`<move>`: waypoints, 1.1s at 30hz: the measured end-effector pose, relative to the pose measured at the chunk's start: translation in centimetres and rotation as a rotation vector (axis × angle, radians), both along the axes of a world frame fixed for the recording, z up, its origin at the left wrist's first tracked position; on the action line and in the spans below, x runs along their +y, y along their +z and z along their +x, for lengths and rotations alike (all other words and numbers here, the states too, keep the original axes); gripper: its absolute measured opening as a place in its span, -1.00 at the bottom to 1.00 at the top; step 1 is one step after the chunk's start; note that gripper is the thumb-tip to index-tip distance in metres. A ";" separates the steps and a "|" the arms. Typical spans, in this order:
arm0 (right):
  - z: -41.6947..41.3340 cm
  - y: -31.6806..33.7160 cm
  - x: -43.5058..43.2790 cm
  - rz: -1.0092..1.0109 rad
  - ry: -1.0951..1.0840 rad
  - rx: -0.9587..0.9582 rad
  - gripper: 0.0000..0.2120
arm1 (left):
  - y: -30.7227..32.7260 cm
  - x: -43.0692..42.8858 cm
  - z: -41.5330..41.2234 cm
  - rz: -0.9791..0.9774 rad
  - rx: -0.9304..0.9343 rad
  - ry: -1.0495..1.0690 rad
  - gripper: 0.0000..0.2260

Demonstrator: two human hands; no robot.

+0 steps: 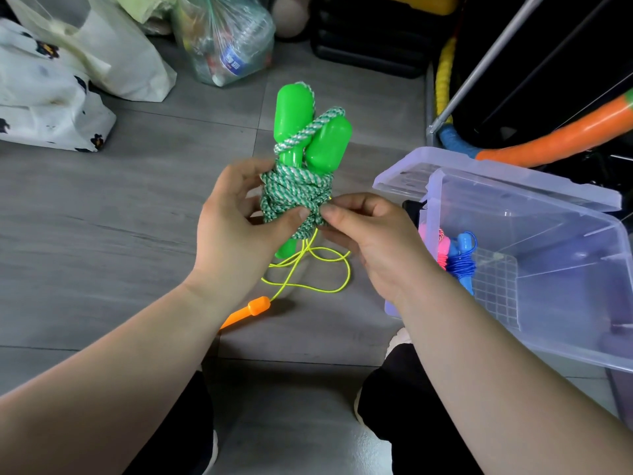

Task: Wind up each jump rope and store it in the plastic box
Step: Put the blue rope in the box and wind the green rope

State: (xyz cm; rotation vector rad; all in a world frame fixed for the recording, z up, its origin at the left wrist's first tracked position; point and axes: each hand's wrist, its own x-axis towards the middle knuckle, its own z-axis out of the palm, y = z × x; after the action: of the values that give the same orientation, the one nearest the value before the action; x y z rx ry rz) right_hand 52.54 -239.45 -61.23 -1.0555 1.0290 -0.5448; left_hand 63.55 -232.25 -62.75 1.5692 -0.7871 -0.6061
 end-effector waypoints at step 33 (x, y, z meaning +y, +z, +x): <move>0.4 -1.8 1.0 -1.164 -0.027 0.451 -0.89 | -0.5 -0.7 -0.9 0.099 0.506 -0.046 -0.65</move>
State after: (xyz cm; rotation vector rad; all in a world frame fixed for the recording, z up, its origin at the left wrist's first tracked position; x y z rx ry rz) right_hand 52.89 -238.48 -63.01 -2.2659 1.1029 -0.9983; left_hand 62.68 -232.92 -63.27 1.4002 -0.4147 -1.0380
